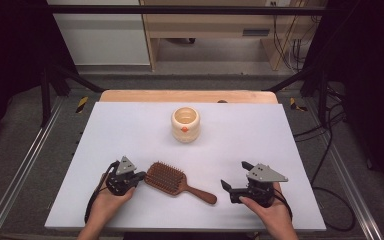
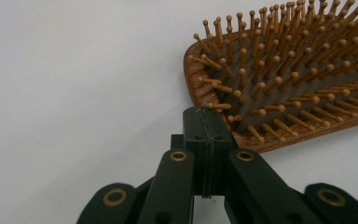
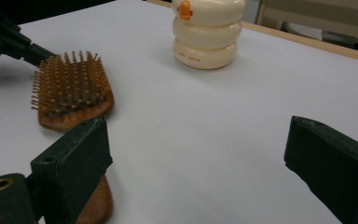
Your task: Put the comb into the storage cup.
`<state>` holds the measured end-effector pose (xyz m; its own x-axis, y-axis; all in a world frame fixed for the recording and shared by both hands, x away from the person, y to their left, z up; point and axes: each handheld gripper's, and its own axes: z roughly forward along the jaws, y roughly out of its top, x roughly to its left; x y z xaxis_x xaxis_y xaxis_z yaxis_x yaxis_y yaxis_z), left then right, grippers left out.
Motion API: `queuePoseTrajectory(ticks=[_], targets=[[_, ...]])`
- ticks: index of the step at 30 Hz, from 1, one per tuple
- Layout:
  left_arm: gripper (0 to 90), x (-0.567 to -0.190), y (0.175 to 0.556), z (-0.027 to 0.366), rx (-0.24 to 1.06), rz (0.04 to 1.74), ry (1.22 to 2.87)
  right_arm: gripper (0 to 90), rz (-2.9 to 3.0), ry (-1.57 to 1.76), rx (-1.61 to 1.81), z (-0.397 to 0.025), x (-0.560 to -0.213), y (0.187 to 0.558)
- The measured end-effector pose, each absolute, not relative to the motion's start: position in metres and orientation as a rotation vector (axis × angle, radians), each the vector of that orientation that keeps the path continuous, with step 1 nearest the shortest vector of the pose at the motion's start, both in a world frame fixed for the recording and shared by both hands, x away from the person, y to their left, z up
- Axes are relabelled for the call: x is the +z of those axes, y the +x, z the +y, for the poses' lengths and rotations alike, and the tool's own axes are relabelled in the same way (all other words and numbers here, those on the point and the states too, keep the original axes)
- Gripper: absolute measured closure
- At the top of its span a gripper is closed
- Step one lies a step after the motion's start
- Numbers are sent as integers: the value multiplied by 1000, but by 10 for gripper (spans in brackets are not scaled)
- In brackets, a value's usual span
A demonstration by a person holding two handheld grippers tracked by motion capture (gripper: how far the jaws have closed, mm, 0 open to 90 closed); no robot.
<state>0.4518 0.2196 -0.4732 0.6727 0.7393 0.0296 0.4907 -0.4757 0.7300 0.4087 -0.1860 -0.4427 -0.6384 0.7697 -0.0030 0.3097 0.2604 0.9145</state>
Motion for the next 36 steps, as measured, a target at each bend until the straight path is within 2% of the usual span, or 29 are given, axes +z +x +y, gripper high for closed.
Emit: queuePoseTrajectory(ticks=[36], targets=[[899,-475,441,143,413,756,2208,91,2369,930,1261,-156,-442,402]])
